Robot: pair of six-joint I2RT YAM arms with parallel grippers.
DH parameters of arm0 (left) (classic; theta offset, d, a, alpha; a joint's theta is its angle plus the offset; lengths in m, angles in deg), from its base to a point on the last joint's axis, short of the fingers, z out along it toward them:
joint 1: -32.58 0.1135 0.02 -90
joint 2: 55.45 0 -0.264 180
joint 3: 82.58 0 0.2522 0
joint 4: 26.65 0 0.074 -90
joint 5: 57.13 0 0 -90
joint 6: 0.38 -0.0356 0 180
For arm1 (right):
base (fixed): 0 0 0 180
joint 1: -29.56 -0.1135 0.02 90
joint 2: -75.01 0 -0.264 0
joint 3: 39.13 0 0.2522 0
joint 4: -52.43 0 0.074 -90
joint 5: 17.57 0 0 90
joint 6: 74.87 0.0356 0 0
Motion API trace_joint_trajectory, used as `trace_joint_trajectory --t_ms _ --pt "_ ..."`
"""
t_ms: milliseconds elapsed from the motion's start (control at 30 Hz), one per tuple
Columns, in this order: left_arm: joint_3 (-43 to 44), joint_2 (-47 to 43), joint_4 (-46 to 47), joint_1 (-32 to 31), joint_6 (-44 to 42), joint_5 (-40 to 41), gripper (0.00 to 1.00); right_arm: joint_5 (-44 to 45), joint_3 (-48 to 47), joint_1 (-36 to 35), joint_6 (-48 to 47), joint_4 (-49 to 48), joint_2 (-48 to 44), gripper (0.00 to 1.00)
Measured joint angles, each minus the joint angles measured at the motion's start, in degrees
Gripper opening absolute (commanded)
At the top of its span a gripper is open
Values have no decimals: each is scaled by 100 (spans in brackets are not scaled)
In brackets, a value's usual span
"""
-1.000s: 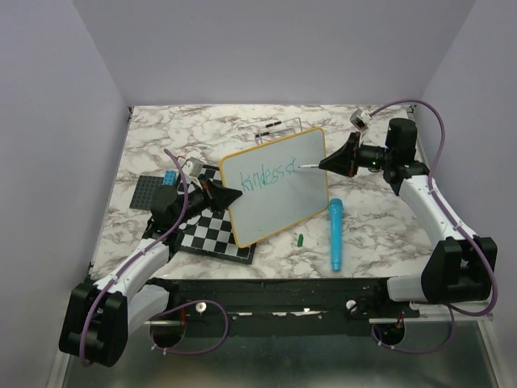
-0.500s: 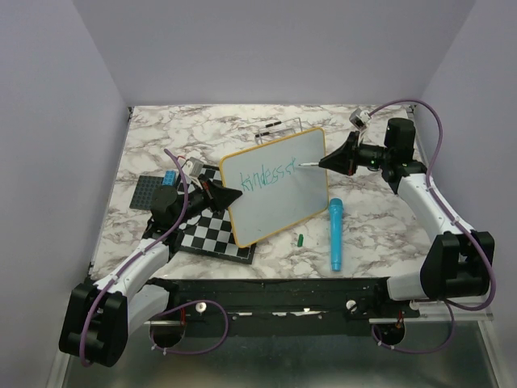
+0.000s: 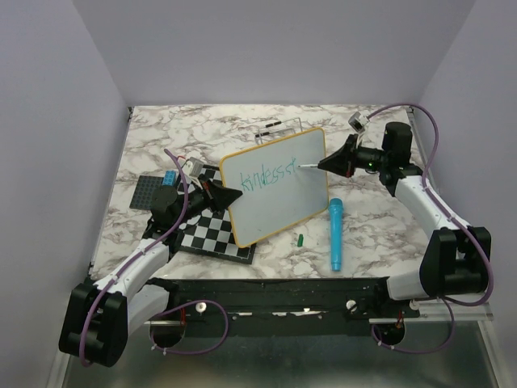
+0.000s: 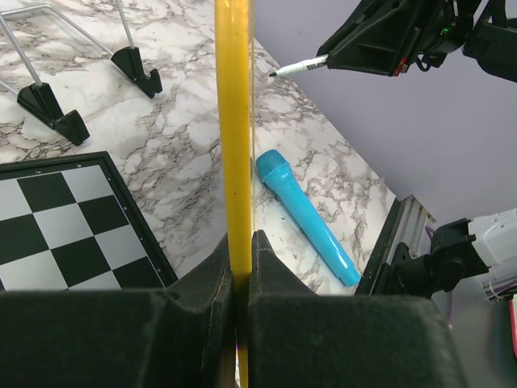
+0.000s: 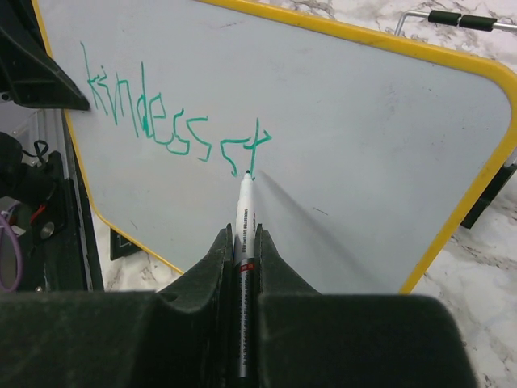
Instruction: Write a sentence on the whiteboard
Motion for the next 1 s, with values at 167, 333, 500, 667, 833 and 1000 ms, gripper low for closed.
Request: trace_joint_trajectory --t_ms 167,333,500,667,833,1000 --pt "0 0 0 0 2 0 0 151 2 0 116 -140 13 1" --pt "0 0 2 0 2 0 0 350 2 -2 304 -284 149 1" --pt "0 0 0 0 37 2 0 431 2 -2 411 -304 262 1" --pt "0 0 0 0 52 2 0 439 0 -24 461 -330 278 1" --pt "0 2 0 0 72 2 0 437 -4 -70 564 -374 304 1" --pt "0 2 0 0 92 4 0 424 -24 -140 590 -420 326 1"
